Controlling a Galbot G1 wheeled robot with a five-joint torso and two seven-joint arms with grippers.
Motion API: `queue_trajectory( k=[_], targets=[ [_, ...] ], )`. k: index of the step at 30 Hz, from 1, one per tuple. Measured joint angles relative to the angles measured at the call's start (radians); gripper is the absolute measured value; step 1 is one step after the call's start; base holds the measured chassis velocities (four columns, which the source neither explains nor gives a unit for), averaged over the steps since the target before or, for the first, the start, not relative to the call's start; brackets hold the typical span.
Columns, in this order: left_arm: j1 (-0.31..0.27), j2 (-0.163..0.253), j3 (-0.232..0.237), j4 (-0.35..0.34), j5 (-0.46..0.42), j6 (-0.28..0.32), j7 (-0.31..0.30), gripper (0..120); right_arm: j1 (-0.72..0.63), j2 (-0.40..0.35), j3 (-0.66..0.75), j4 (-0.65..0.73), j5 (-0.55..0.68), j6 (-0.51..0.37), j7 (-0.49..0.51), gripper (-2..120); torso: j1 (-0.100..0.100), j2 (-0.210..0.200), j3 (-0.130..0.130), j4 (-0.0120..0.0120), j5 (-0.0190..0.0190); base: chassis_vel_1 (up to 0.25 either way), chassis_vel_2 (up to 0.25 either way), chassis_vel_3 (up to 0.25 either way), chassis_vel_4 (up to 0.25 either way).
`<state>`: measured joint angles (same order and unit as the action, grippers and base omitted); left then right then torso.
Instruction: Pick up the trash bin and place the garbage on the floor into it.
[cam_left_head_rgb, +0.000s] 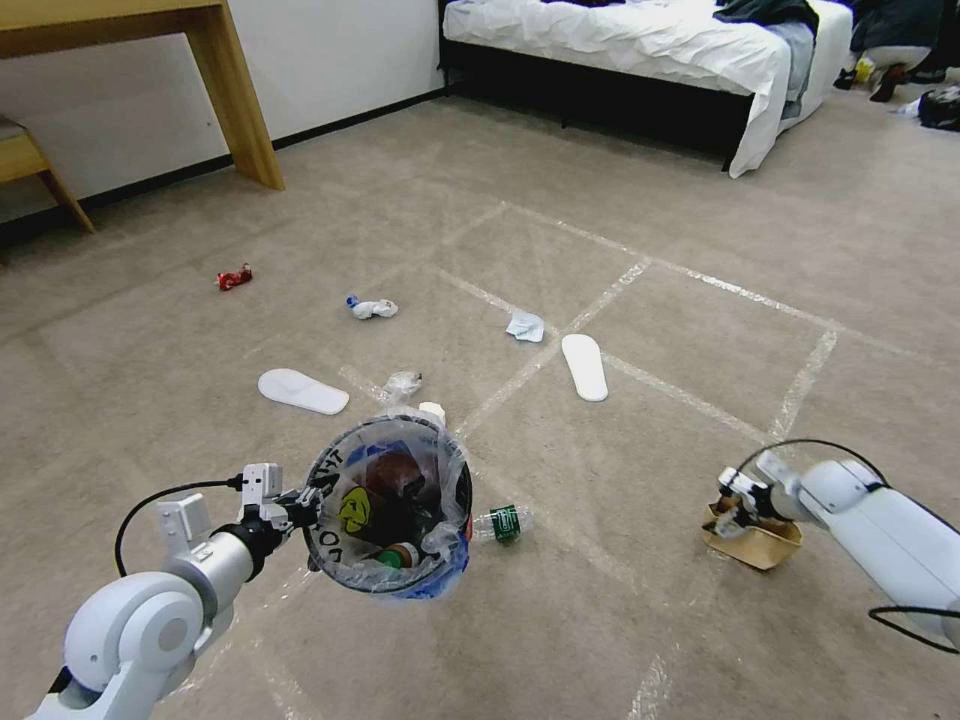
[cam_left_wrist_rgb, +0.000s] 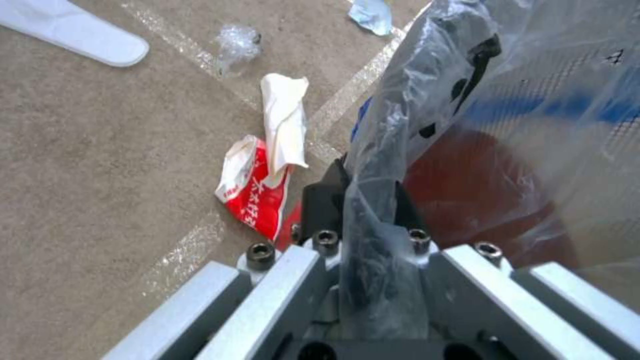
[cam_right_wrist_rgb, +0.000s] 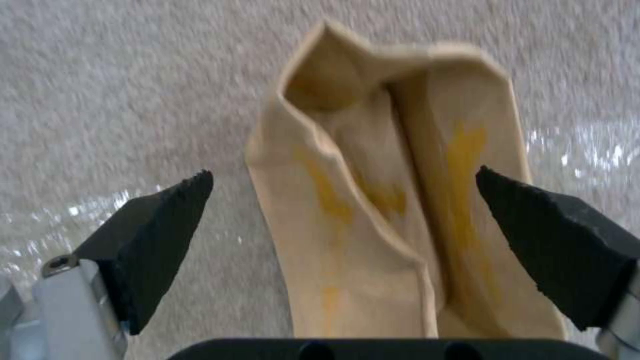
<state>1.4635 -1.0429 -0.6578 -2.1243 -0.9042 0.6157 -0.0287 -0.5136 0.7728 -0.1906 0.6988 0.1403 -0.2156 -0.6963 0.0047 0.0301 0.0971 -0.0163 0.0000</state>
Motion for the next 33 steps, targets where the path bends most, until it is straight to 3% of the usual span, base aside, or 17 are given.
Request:
queue_trajectory(
  k=[10,27,30,33],
  targets=[
    [0.009,0.002,0.011,0.000,0.011,-0.002,0.003,1,-0.057,0.030,0.087,-0.021,-0.023,0.011,0.036,100,0.000,0.000,0.000,0.0002,-0.0001,0.000,0.000,0.000,0.000],
    [0.040,-0.016,0.016,-0.021,0.046,-0.010,0.015,1,-0.067,0.088,0.113,-0.060,-0.062,-0.002,0.135,99,0.000,0.000,0.000,0.0003,0.0001,0.000,0.000,0.000,0.000],
    [0.045,-0.018,0.012,-0.023,0.051,-0.013,0.016,1,-0.070,0.094,0.121,-0.062,-0.076,-0.003,0.143,95,0.000,0.000,0.000,0.0003,-0.0001,0.000,0.000,0.000,0.000],
    [0.053,-0.023,0.012,-0.033,0.059,-0.014,0.017,1,-0.073,0.099,0.131,-0.060,-0.081,-0.009,0.156,81,0.000,0.000,0.000,0.0003,0.0000,0.000,0.000,0.000,0.000]
  ],
)
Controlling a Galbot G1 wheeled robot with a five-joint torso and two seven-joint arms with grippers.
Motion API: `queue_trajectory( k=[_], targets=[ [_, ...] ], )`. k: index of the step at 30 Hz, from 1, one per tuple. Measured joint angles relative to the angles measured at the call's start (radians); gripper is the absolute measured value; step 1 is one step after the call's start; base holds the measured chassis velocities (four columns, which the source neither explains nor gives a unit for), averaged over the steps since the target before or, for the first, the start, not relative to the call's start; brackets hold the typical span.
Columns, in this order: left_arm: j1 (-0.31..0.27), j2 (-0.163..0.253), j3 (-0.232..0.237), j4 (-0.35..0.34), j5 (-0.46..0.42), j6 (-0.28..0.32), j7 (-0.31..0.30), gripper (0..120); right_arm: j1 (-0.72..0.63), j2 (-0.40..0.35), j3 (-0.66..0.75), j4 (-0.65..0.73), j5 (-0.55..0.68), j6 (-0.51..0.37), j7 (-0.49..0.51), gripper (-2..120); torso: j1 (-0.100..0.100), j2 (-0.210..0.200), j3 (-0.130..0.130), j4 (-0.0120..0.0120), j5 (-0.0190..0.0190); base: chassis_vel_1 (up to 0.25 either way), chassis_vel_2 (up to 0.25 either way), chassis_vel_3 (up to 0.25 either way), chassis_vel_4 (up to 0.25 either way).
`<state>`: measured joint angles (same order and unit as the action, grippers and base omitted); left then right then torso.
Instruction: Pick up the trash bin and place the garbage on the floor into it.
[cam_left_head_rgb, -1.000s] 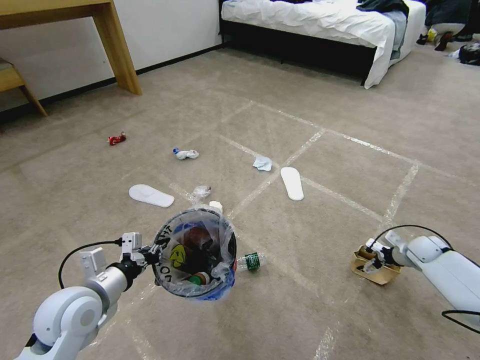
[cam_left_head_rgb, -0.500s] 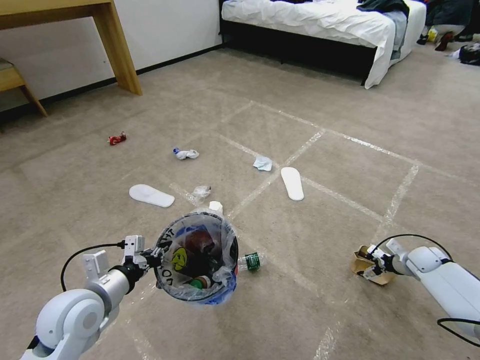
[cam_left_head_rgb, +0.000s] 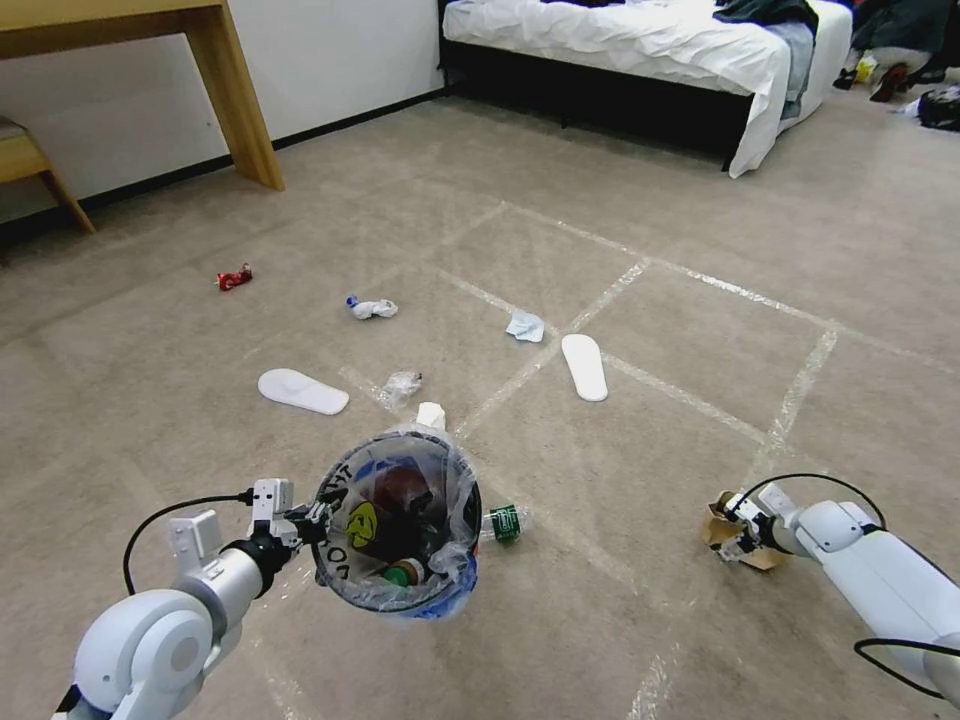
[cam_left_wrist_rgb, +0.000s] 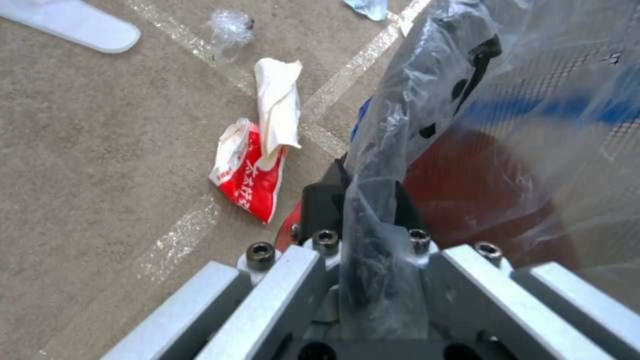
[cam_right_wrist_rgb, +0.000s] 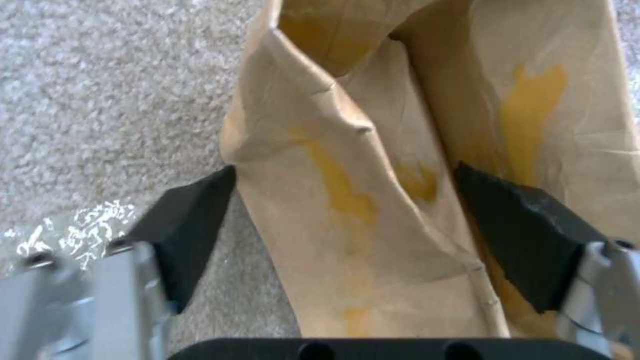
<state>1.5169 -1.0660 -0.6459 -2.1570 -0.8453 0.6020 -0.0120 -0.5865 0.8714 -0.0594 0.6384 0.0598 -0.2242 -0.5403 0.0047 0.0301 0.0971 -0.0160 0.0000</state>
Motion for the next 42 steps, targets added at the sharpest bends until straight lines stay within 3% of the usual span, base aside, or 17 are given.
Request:
queue_trajectory(
  k=[2,4,11,13,17,19,21,36,42],
  targets=[
    [0.001,-0.001,0.000,-0.002,0.001,0.000,0.000,1,-0.001,0.000,0.002,0.003,0.000,-0.003,0.001,77,0.000,0.000,0.000,0.0000,0.0000,0.000,0.000,0.000,0.000],
    [0.001,-0.003,0.003,-0.007,0.002,0.000,0.000,1,-0.003,-0.006,0.004,0.018,0.002,-0.005,-0.002,64,0.000,0.000,0.000,0.0000,0.0000,0.000,0.000,0.000,0.000],
    [0.007,-0.001,0.003,-0.024,0.000,0.000,-0.001,1,-0.023,-0.025,0.034,0.029,0.005,0.004,-0.016,42,0.000,0.000,0.000,-0.0001,0.0001,0.000,0.000,0.000,0.000],
    [0.010,-0.001,0.008,-0.030,0.005,0.001,-0.002,1,-0.039,-0.037,0.053,0.042,0.005,0.012,-0.024,30,0.000,0.000,0.000,0.0000,0.0000,0.000,0.000,0.000,0.000],
    [0.013,-0.001,0.013,-0.038,0.012,0.002,-0.002,1,-0.057,-0.046,0.078,0.055,0.004,0.020,-0.025,21,0.000,0.000,0.000,0.0000,0.0000,0.000,0.000,0.000,0.000],
    [0.023,-0.001,0.020,-0.045,0.025,0.003,0.002,1,-0.095,-0.060,0.126,0.083,0.010,0.031,-0.020,7,0.000,0.000,0.000,0.0000,0.0000,0.000,0.000,0.000,0.000],
    [0.026,-0.001,0.023,-0.047,0.031,0.003,0.005,1,-0.111,-0.066,0.144,0.094,0.015,0.034,-0.016,2,0.000,0.000,0.000,0.0000,0.0000,0.000,0.000,0.000,0.000],
    [0.016,0.012,0.042,-0.049,0.041,0.004,0.018,1,-0.343,-0.166,0.328,0.293,0.129,0.024,0.034,0,0.000,0.000,0.000,-0.0003,0.0002,0.000,0.000,0.000,0.000],
    [-0.009,0.057,0.067,-0.043,0.022,0.008,0.039,1,-0.476,-0.244,0.475,0.499,0.304,0.026,0.056,0,0.000,0.000,0.000,-0.0003,0.0000,0.000,0.000,0.000,0.000]
  ],
)
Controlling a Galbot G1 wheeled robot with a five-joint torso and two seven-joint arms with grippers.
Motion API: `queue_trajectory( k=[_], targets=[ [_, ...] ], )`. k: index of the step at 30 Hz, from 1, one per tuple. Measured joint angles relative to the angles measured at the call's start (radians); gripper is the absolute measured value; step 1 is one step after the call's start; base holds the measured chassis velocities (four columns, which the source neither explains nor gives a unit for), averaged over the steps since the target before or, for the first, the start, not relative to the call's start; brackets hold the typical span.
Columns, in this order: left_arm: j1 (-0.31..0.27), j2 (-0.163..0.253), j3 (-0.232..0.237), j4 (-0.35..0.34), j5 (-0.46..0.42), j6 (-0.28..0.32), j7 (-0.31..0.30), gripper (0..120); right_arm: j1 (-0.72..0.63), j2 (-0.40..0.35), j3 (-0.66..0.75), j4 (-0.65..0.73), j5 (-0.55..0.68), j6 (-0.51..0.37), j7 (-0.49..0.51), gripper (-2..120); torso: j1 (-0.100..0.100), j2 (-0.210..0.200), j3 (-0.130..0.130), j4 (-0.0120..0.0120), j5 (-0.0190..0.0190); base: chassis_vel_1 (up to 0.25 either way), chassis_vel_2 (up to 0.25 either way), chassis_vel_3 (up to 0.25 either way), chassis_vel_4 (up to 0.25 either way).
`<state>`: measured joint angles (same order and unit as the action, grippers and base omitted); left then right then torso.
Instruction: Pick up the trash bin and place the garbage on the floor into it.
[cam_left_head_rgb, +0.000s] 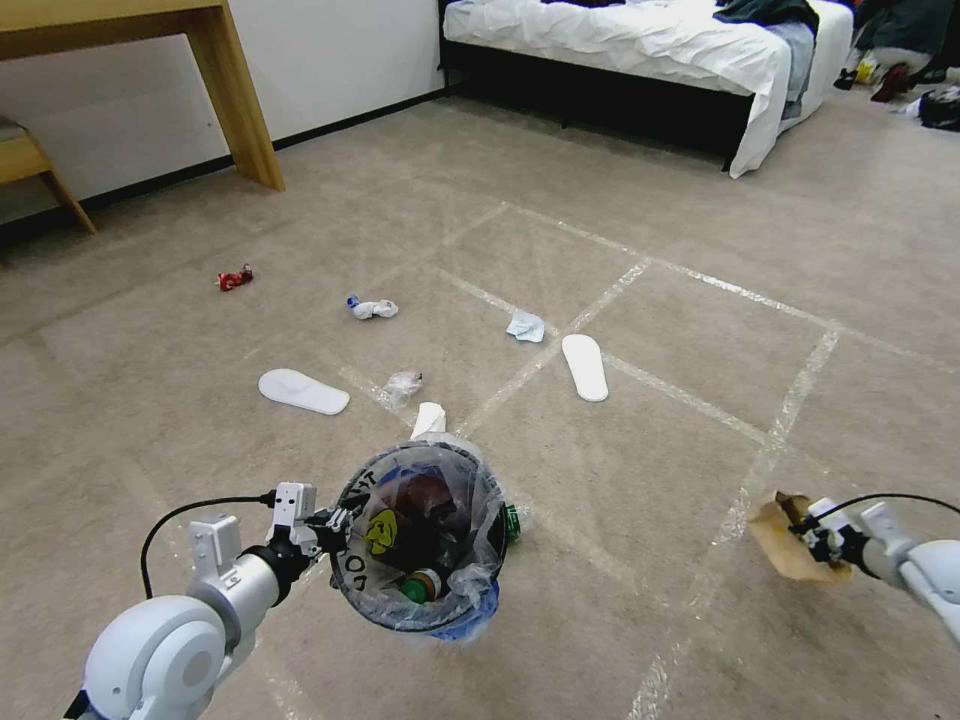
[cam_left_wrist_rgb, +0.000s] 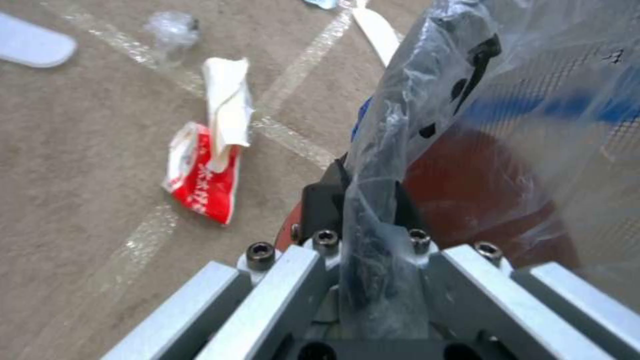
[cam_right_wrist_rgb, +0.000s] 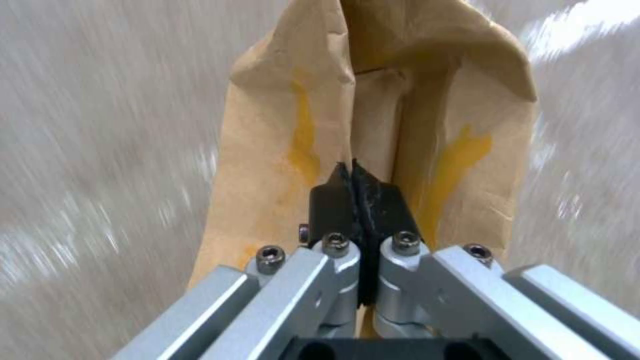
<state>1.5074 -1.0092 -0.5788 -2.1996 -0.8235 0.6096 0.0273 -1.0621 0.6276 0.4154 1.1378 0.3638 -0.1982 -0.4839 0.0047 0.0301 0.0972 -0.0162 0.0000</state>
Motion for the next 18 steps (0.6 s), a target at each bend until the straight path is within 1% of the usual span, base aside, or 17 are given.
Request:
queue_trajectory(
  k=[1,2,3,5,6,7,10,11,12,13,14,15,16,17,18],
  targets=[
    [0.000,0.000,0.000,0.000,0.000,0.000,0.000,1,0.000,0.000,0.000,0.000,0.000,0.000,0.000,0,0.000,0.000,0.000,0.0000,0.0000,0.000,0.000,0.000,0.000],
    [-0.008,0.013,0.008,0.004,-0.005,0.002,0.005,1,-0.023,-0.013,0.031,0.051,0.045,0.010,0.002,0,0.000,0.000,0.000,0.0001,0.0002,0.000,0.000,0.000,0.000],
    [-0.008,0.013,0.008,0.004,-0.005,0.002,0.005,1,-0.023,-0.013,0.031,0.051,0.045,0.010,0.002,0,0.000,0.000,0.000,0.0001,0.0002,0.000,0.000,0.000,0.000],
    [-0.026,0.046,0.027,0.012,-0.019,0.006,0.013,1,-0.076,-0.041,0.104,0.180,0.137,0.022,0.016,0,0.000,0.000,0.000,0.0004,-0.0002,0.000,0.000,0.000,0.000],
    [-0.032,0.061,0.032,0.014,-0.022,0.007,0.015,1,-0.095,-0.049,0.133,0.223,0.163,0.025,0.021,0,0.000,0.000,0.000,0.0004,-0.0002,0.000,0.000,0.000,0.000],
    [-0.032,0.061,0.032,0.014,-0.022,0.007,0.015,1,-0.095,-0.049,0.133,0.223,0.163,0.025,0.021,0,0.000,0.000,0.000,0.0004,-0.0002,0.000,0.000,0.000,0.000],
    [-0.039,0.116,0.039,0.012,-0.041,0.009,0.019,1,-0.153,-0.072,0.201,0.370,0.280,0.072,0.055,0,0.000,0.000,0.000,0.0000,-0.0001,0.000,0.000,0.000,0.000],
    [-0.039,0.116,0.039,0.012,-0.041,0.009,0.019,1,-0.153,-0.072,0.201,0.370,0.280,0.072,0.055,0,0.000,0.000,0.000,0.0000,-0.0001,0.000,0.000,0.000,0.000],
    [-0.039,0.130,0.039,0.010,-0.048,0.009,0.019,1,-0.160,-0.078,0.208,0.421,0.321,0.097,0.062,0,0.000,0.000,0.000,-0.0003,0.0002,0.000,0.000,0.000,0.000],
    [-0.039,0.130,0.039,0.010,-0.048,0.009,0.019,1,-0.160,-0.078,0.208,0.421,0.321,0.097,0.062,0,0.000,0.000,0.000,-0.0003,0.0002,0.000,0.000,0.000,0.000],
    [-0.039,0.146,0.039,0.007,-0.055,0.010,0.019,1,-0.163,-0.085,0.212,0.489,0.386,0.126,0.070,0,0.000,0.000,0.000,0.0004,-0.0003,0.000,0.000,0.000,0.000],
    [-0.040,0.157,0.038,0.006,-0.057,0.010,0.016,1,-0.160,-0.090,0.209,0.553,0.446,0.145,0.083,0,0.000,0.000,0.000,0.0005,-0.0005,0.000,0.000,0.000,0.000],
    [-0.043,0.161,0.038,0.006,-0.058,0.010,0.014,1,-0.157,-0.092,0.205,0.588,0.478,0.156,0.089,0,0.000,0.000,0.000,0.0007,-0.0003,0.000,0.000,0.000,0.000],
    [-0.043,0.161,0.038,0.006,-0.058,0.010,0.014,1,-0.157,-0.092,0.205,0.588,0.478,0.156,0.089,0,0.000,0.000,0.000,0.0007,-0.0003,0.000,0.000,0.000,0.000],
    [-0.052,0.166,0.041,0.007,-0.064,0.009,0.008,1,-0.151,-0.098,0.197,0.643,0.519,0.170,0.098,0,0.000,0.000,0.000,0.0009,-0.0002,0.000,0.000,0.000,0.000]
  ],
)
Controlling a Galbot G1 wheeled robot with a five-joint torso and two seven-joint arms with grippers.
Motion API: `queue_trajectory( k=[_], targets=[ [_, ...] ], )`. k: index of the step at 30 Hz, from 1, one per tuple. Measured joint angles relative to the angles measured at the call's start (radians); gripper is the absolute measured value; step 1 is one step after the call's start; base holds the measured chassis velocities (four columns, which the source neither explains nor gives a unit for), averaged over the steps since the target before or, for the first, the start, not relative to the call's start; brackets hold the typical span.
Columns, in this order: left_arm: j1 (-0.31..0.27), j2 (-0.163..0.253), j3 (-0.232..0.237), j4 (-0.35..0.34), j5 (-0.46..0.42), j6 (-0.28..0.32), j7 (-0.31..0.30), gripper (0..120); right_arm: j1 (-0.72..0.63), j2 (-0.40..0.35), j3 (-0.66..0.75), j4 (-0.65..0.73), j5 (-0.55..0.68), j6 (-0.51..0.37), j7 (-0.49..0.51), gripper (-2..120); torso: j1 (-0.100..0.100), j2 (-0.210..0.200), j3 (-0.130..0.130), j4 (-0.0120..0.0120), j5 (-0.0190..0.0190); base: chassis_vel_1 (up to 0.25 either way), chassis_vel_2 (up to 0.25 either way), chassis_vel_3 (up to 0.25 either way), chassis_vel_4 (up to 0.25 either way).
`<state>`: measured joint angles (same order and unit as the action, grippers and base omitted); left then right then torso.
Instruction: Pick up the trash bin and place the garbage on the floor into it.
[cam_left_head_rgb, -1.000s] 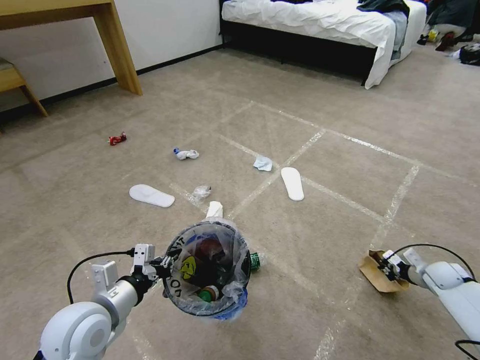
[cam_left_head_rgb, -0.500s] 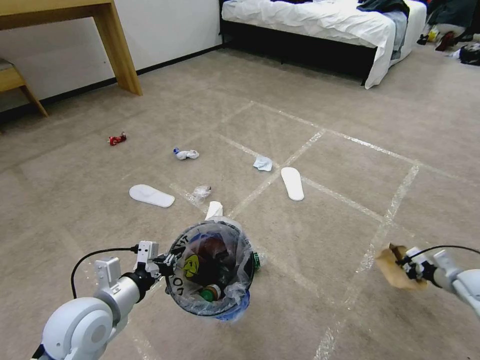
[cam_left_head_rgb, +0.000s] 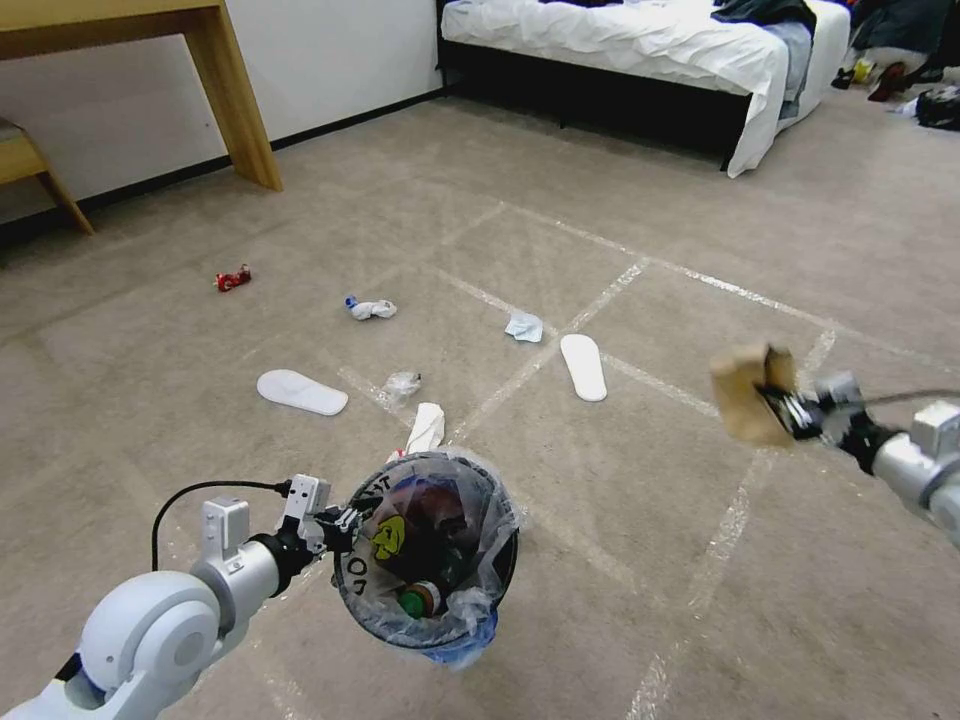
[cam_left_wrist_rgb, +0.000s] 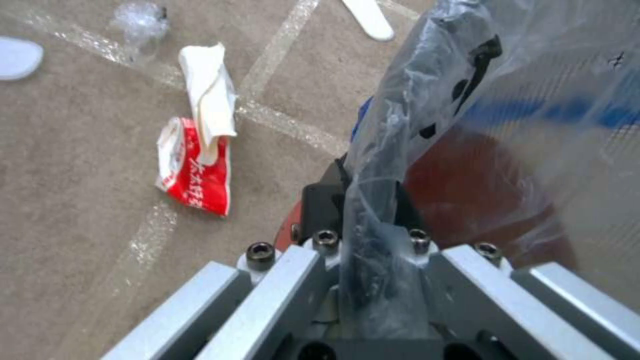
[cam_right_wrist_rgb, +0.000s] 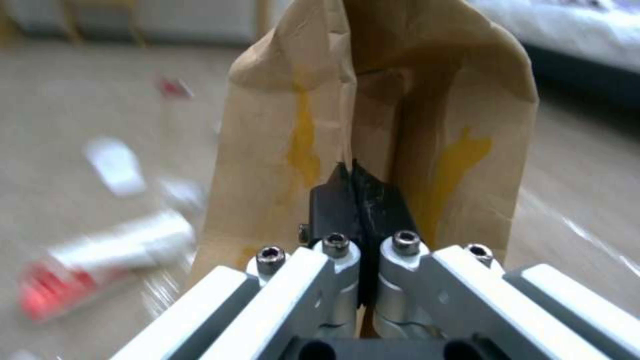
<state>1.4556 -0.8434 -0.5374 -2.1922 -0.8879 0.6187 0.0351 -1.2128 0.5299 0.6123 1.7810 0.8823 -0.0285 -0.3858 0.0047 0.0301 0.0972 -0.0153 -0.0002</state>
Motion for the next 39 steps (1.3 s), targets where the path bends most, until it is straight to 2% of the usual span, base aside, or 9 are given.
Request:
queue_trajectory(
  k=[3,13,19,21,25,33,35,38,39],
  targets=[
    [-0.030,0.012,0.010,0.005,-0.023,-0.008,-0.010,1,0.015,-0.013,-0.019,0.096,0.070,0.015,0.016,0,0.000,0.000,0.000,-0.0007,-0.0003,0.000,0.000,0.000,0.000],
    [-0.064,0.029,0.021,0.018,-0.047,-0.019,-0.013,1,0.034,-0.056,-0.046,0.248,0.162,0.061,-0.003,0,0.000,0.000,0.000,-0.0006,0.0003,0.000,0.000,0.000,0.000],
    [-0.118,0.006,0.072,0.022,-0.047,-0.014,-0.013,1,0.040,-0.123,-0.046,0.347,0.233,0.084,0.002,0,0.000,0.000,0.000,-0.0007,0.0001,0.000,0.000,0.000,0.000],
    [-0.158,0.000,0.115,0.024,-0.046,-0.007,-0.014,1,0.058,-0.171,-0.020,0.412,0.291,0.089,0.035,0,0.000,0.000,0.000,-0.0006,0.0000,0.000,0.000,0.000,0.000],
    [-0.195,-0.001,0.157,0.035,-0.043,-0.002,-0.012,1,0.048,-0.206,0.025,0.464,0.331,0.090,0.053,0,0.000,0.000,0.000,-0.0008,0.0000,0.000,0.000,0.000,0.000],
    [-0.248,-0.014,0.213,0.043,-0.061,0.009,-0.015,1,0.042,-0.225,0.036,0.526,0.352,0.108,0.041,0,0.000,0.000,0.000,-0.0006,0.0004,0.000,0.000,0.000,0.000],
    [-0.296,-0.021,0.254,0.045,-0.143,0.019,-0.054,1,0.043,-0.250,0.029,0.557,0.338,0.136,0.001,0,0.000,0.000,0.000,-0.0008,0.0002,0.000,0.000,0.000,0.000],
    [-0.313,-0.024,0.270,0.045,-0.184,0.023,-0.075,1,0.051,-0.263,0.019,0.567,0.321,0.147,-0.019,0,0.000,0.000,0.000,-0.0008,0.0003,0.000,0.000,0.000,0.000],
    [-0.321,-0.032,0.280,0.043,-0.229,0.029,-0.100,1,0.054,-0.274,0.007,0.575,0.300,0.150,-0.044,0,0.000,0.000,0.000,-0.0007,0.0000,0.000,0.000,0.000,0.000]
  ],
)
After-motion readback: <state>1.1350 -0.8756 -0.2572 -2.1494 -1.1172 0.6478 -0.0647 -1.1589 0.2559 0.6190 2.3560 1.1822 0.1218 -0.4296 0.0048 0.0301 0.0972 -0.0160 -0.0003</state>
